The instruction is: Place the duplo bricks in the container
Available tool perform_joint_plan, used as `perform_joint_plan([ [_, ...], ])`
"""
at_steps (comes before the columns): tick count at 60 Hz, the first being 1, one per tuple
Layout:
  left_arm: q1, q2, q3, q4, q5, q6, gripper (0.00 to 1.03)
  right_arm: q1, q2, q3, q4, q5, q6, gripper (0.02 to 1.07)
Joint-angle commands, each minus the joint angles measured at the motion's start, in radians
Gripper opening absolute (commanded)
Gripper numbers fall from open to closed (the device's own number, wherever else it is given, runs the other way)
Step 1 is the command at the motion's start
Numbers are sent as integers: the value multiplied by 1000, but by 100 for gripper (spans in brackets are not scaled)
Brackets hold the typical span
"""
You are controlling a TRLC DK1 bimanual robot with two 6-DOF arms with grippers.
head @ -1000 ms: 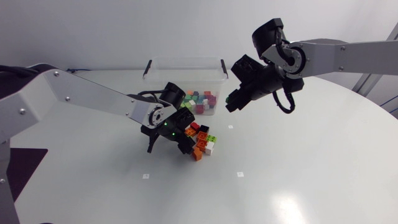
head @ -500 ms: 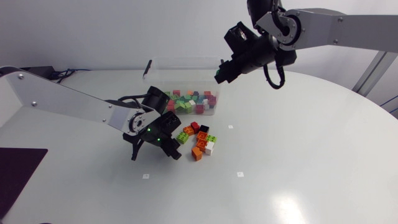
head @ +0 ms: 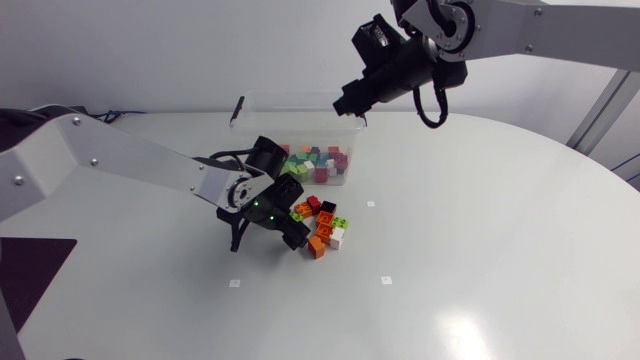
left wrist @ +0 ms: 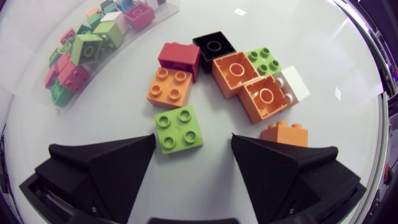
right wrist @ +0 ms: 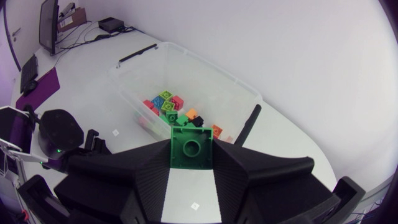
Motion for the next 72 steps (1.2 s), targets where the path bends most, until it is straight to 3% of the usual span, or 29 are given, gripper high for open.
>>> perform_joint_plan([
  [1,7,43,37,-3,-2,-51,80,-2,46,53,-10,10,41,30],
  [9,21,56,51,-1,-2,-74,64,1,101,140,-33,17,59,30],
  [18,33,36,32,-6,-4,-71,33,-5,189,252,-49,36,89,30],
  [40,98,-194,-127,-17,23,-14,30,-23,345,422,-52,33,133,30],
  [52,164,-334,-158,-17,78,12,31,-23,545,695,-158,31,158,32],
  [56,182,-355,-149,-15,84,18,31,-20,583,755,-185,33,171,50],
  [61,191,-360,-130,-26,87,15,31,-14,631,835,-262,60,196,97],
  [62,193,-359,-126,-30,87,15,31,-13,635,844,-273,62,201,101],
  [72,193,-354,-112,-43,89,13,31,17,629,895,-316,112,214,103],
])
